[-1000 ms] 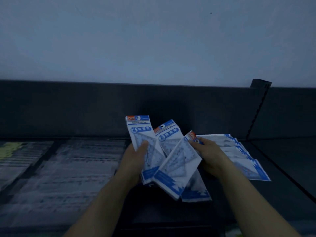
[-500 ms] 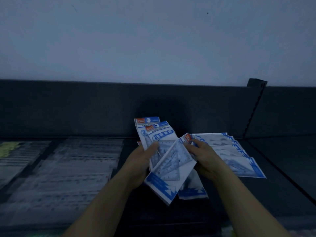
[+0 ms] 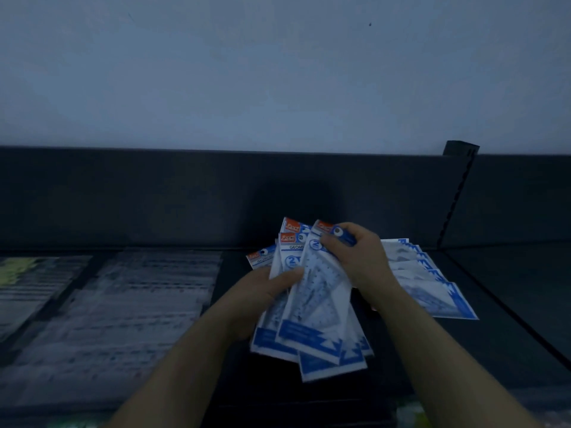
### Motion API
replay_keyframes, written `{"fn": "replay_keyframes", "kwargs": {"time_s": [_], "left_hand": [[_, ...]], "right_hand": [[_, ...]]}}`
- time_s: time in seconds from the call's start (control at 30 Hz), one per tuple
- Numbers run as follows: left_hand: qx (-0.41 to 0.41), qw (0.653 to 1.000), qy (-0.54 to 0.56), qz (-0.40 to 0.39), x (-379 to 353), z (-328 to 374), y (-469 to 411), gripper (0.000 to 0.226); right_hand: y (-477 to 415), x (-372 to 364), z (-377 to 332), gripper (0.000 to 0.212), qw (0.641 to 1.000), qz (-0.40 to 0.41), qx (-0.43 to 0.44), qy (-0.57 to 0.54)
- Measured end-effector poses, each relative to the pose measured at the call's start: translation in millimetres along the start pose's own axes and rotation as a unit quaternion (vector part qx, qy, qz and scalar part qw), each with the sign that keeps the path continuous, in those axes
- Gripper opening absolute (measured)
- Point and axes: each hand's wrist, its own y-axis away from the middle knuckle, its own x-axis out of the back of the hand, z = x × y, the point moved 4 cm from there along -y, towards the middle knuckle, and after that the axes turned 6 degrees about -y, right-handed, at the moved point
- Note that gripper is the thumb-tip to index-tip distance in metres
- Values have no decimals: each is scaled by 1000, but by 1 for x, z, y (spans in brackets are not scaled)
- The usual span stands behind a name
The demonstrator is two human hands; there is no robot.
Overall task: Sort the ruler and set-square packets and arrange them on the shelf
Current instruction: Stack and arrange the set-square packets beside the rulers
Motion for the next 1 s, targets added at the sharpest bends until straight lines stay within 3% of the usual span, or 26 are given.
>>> {"fn": "replay_keyframes", "kwargs": {"time_s": [0.1, 0.2, 0.3, 0.37, 0.43, 0.53, 0.63, 0.73, 0.83, 0.93, 1.0], "left_hand": [[-18, 999, -10, 30, 1, -4, 0, 33], [-40, 992, -10, 118, 23, -9, 3, 29], [-24, 980, -12, 196, 55, -17, 14, 21], [-5, 976, -5, 217, 70, -25, 19, 30], [1, 972, -11, 236, 77, -31, 21, 33], [-4, 962, -13, 274, 79, -34, 24, 12], [-2, 959, -8, 283, 80, -36, 24, 17], [4, 960, -12, 279, 80, -40, 26, 22], [1, 958, -12, 288, 83, -41, 29, 16], [1, 952, -1, 307, 88, -44, 30, 2], [0, 948, 10, 318, 91, -46, 29, 12]], "right_hand": [[0, -10, 3, 10, 999, 8, 16, 26], [3, -2, 16, 22, 997, -13, -56, -41], [12, 25, 34, 21, 989, -22, -102, 102], [25, 37, 41, 22, 966, -46, -115, 226], [39, 36, 44, 30, 960, -58, -110, 250], [50, 14, 39, 52, 963, -69, -101, 239], [46, -13, 40, 76, 939, -90, -113, 312], [39, -24, 45, 58, 920, -94, -123, 361], [34, -23, 52, 26, 932, -95, -149, 315], [34, -19, 51, 21, 947, -96, -143, 271], [37, -18, 44, 20, 972, -81, -134, 174]]}}
